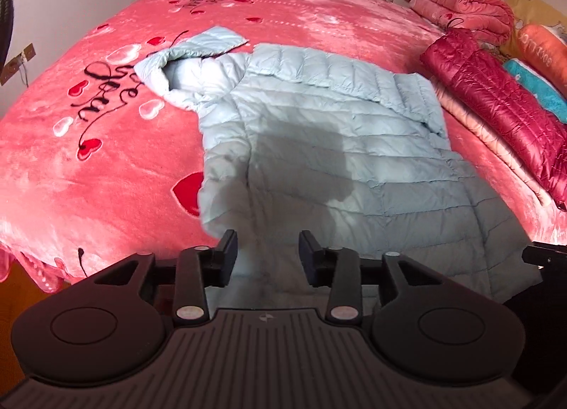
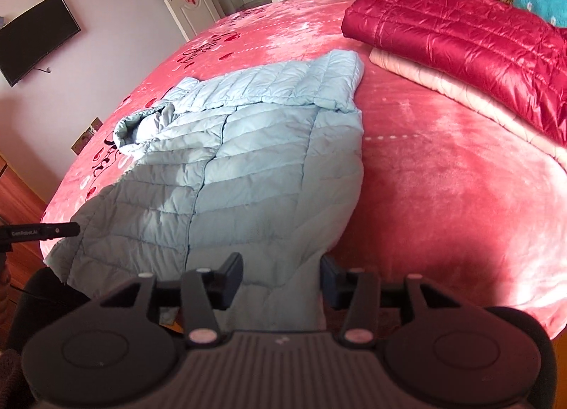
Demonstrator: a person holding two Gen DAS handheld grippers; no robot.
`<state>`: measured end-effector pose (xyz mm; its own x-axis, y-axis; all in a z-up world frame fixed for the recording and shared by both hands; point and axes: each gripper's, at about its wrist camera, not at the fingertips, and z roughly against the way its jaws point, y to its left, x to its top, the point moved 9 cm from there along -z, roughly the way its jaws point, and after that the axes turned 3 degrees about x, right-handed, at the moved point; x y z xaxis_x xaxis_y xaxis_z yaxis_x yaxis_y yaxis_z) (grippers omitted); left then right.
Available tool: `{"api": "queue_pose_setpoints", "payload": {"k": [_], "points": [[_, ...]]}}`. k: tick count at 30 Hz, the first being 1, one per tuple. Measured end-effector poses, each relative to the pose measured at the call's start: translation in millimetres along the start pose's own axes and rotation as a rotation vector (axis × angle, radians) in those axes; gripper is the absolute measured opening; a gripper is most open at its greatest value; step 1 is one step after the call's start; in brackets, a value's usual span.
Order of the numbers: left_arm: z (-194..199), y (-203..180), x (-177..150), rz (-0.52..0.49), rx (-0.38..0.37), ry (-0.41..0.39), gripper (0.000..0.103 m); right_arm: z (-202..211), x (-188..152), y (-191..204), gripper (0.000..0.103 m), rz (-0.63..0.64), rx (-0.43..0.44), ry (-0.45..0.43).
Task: Fold large clothes
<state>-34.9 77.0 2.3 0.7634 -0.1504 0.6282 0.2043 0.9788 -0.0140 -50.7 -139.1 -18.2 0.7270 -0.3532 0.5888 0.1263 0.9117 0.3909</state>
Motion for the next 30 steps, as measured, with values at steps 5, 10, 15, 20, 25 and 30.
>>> {"api": "queue_pose_setpoints", "payload": {"k": [5, 10, 15, 20, 25, 30], "points": [[10, -26, 25, -0.062, -0.05, -0.061, 0.063, 22, 10, 6, 0.066, 0.071, -0.044, -0.068], [-26, -55, 55, -0.06, -0.129, -0.101, 0.066, 32, 42, 20, 0.08, 0.127, -0.062, -0.145], [-87, -67, 96, 0.042, -0.151, -0.16, 0.07, 17, 83, 35, 0.082, 0.167, -0.06, -0.209], [-147, -50, 135, 0.192, -0.095, -0.232, 0.082, -22, 118, 40, 0.086, 0.197, -0.08, -0.24], [-195, -6, 150, 0.303, -0.022, -0.295, 0.086, -76, 147, 52, 0.088, 0.277, -0.11, -0.248], [-218, 37, 156, 0.383, 0.013, -0.331, 0.087, -139, 170, 78, 0.089, 0.375, -0.09, -0.232]]}}
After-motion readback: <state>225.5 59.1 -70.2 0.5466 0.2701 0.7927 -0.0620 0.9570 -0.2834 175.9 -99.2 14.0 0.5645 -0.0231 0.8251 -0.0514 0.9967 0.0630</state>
